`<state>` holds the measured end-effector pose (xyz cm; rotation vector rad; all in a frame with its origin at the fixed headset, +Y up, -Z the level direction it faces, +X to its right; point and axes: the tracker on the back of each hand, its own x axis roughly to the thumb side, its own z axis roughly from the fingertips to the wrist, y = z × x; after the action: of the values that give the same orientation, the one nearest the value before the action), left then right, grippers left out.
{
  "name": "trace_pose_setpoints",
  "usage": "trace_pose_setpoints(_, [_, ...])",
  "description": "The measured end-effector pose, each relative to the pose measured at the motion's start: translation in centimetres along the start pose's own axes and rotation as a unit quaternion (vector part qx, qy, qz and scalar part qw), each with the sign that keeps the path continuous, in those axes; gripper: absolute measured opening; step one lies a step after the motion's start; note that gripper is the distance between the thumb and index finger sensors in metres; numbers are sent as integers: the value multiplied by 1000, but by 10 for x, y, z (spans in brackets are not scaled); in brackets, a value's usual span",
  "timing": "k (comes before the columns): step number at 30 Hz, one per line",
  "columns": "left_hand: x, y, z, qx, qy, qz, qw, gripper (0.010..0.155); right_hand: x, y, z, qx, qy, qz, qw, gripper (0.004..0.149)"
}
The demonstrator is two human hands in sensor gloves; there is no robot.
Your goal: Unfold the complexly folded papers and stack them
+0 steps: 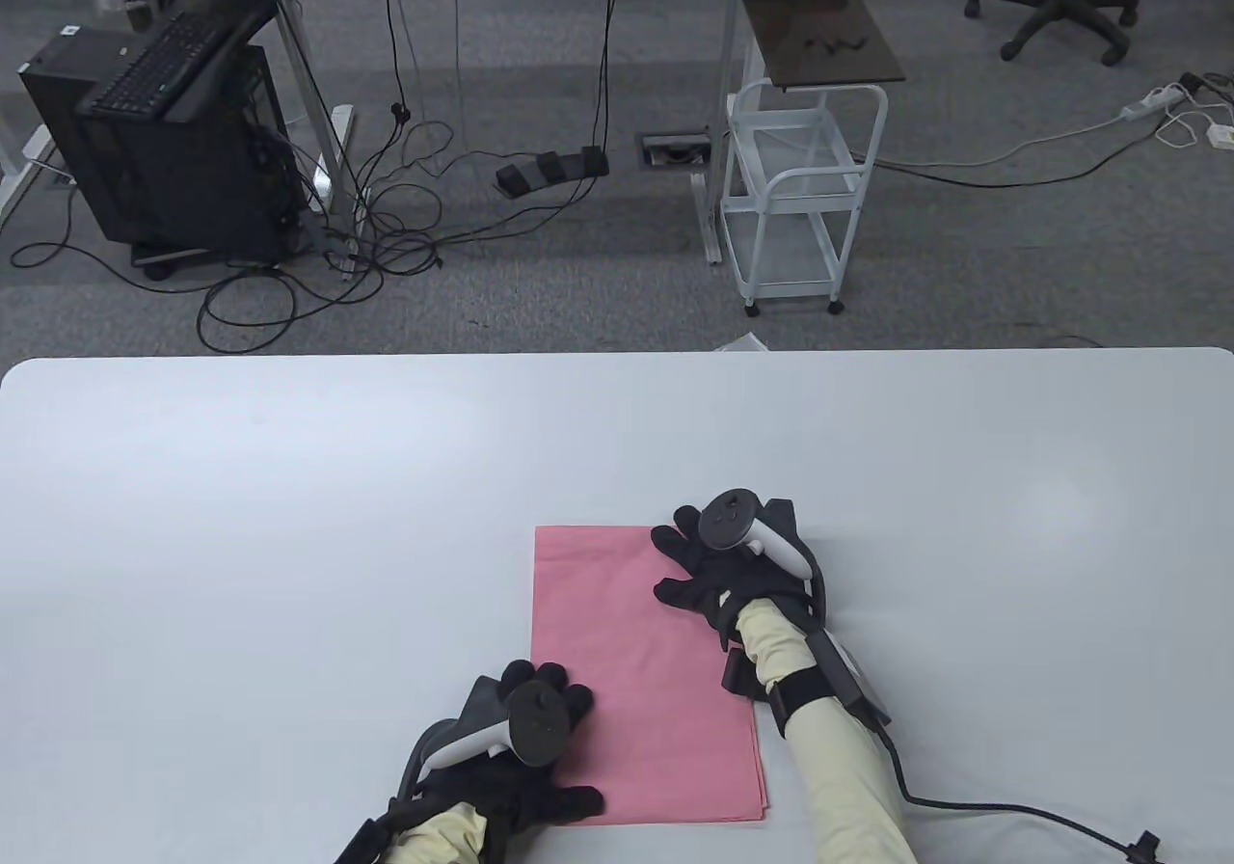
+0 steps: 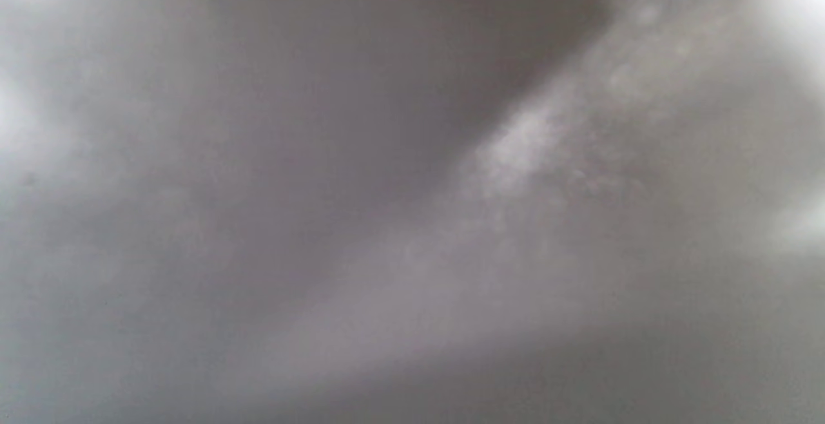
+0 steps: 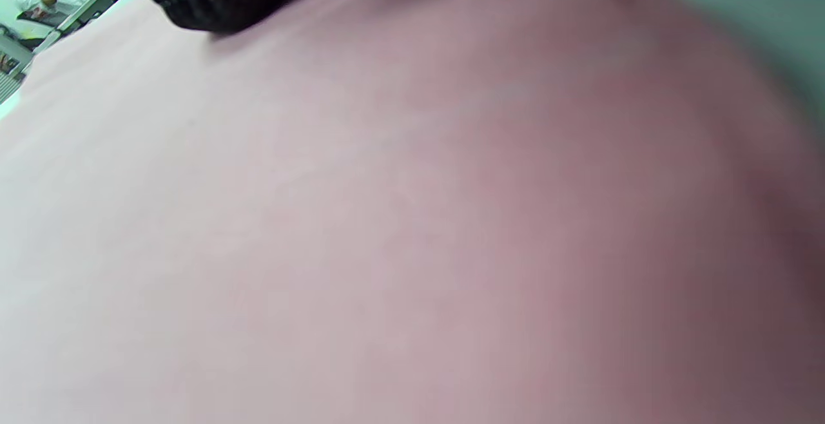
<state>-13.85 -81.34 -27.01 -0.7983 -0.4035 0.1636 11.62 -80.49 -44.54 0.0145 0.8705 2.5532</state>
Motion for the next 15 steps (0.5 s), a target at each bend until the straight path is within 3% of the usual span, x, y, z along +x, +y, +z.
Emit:
trace_pose_setpoints(6, [0, 0, 0, 0, 1, 0, 1000, 98, 6, 6, 12, -10, -29, 26, 999, 62])
trace_pose_setpoints(10, [0, 0, 0, 0, 1, 0, 1000, 98, 7, 11, 50, -87, -106, 88, 987, 65])
trace_pose_setpoints(15, [0, 0, 0, 0, 1, 0, 1000, 98, -2, 33, 107, -73, -180, 207, 959, 69])
